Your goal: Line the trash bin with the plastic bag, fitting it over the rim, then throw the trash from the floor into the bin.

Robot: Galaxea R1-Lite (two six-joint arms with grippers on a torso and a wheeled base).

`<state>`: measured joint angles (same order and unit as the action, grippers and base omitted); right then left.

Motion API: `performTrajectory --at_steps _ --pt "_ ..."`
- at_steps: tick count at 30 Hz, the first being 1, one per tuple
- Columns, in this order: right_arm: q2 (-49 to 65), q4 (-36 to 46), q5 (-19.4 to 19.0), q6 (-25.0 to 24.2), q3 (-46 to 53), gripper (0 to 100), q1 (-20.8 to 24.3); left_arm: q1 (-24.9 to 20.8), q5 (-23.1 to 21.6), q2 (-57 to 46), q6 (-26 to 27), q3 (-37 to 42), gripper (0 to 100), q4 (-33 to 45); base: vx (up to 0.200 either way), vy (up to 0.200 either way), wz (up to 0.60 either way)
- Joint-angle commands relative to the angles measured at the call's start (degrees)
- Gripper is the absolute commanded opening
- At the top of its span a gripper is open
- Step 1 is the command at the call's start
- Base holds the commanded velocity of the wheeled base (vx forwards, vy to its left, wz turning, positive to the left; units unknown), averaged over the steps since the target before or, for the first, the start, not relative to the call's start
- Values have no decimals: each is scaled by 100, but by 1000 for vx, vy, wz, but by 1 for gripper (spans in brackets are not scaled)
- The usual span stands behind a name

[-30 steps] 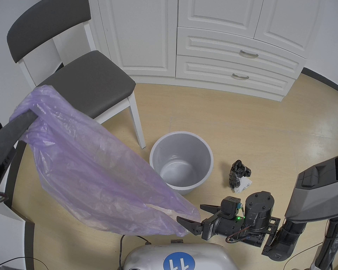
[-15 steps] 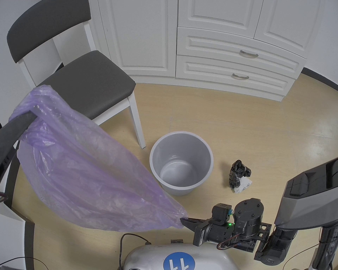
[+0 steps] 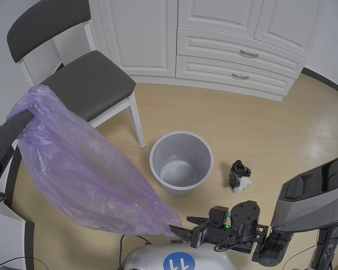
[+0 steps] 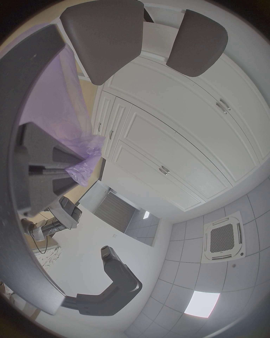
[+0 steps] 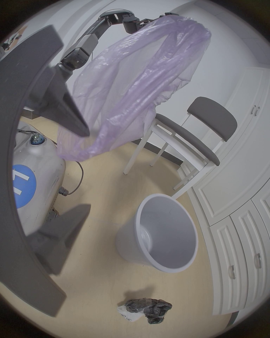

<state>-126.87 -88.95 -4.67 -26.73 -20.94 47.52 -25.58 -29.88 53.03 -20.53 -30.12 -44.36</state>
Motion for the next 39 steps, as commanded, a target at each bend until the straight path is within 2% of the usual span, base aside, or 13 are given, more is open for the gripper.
performTrajectory --at_steps 1,16,17,39 --pt "-22 -105 1 -7 -33 100 3 0 0 -29 -4 6 0 -2 0 0 0" --pt "-128 -105 63 -69 -94 100 73 -9 0 -65 -4 6 0 -2 0 0 0" --pt "-110 -105 63 -69 -103 0 73 0 0 -65 -4 6 0 -2 0 0 0" --pt "-189 -105 71 -69 -129 0 108 -9 0 -82 -4 15 0 -2 0 0 0"
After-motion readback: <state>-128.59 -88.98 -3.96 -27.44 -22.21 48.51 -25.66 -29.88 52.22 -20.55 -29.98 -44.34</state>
